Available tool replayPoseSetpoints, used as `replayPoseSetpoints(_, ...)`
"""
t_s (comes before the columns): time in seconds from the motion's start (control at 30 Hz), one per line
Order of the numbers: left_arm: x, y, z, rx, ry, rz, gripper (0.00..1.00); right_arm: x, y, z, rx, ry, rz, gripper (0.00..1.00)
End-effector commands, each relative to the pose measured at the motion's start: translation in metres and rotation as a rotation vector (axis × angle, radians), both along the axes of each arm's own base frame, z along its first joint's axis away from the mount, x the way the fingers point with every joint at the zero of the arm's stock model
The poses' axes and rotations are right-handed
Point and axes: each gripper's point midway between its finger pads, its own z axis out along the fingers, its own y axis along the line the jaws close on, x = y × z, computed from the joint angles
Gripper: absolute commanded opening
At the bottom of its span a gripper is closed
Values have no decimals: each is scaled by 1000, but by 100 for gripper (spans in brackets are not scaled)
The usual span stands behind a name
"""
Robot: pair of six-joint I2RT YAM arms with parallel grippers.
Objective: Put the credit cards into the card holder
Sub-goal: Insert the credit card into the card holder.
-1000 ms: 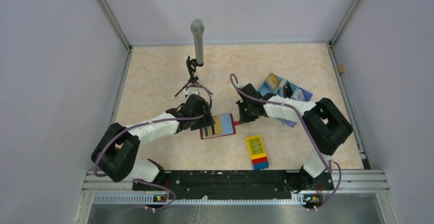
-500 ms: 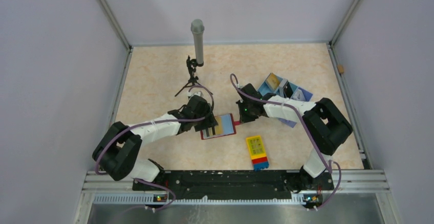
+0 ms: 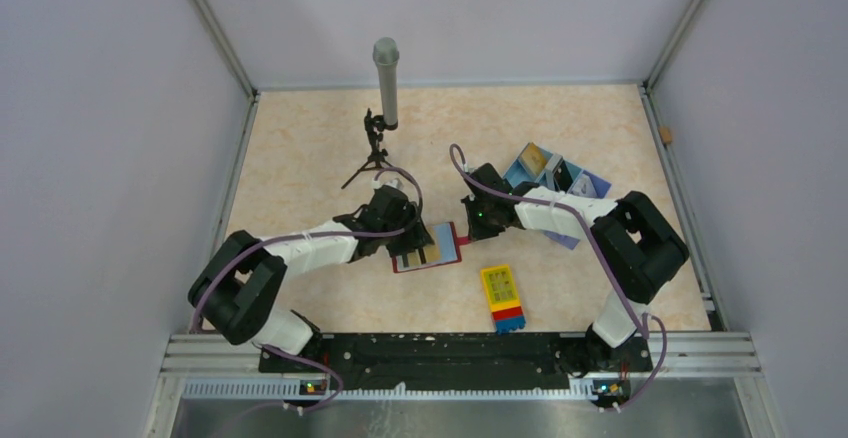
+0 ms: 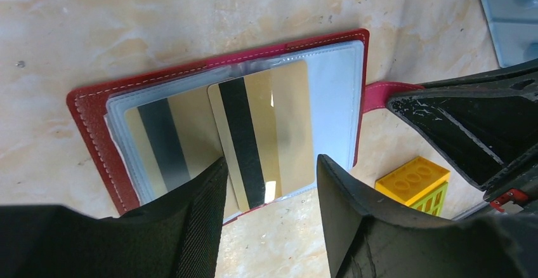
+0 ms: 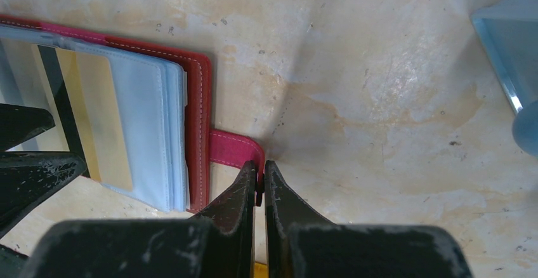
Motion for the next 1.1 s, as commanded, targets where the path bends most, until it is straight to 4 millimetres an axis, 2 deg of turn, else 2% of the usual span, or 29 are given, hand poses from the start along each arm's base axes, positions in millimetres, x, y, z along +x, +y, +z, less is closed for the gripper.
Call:
replayPoseSetpoints(0.0, -4, -4, -10, -2, 28, -8, 55, 12, 10, 17, 26, -49, 12, 0)
replayPoseSetpoints(0.27, 1, -14, -11, -34, 18, -9, 55, 10, 10, 16, 26, -45, 12, 0)
replayPoseSetpoints(0.53, 10, -30, 5, -93, -32, -13, 55, 9, 10, 14, 25, -43, 14, 0)
replayPoseSetpoints(1.07, 18, -52, 16, -132, -59, -38, 55, 7, 9, 13, 15, -40, 10, 0)
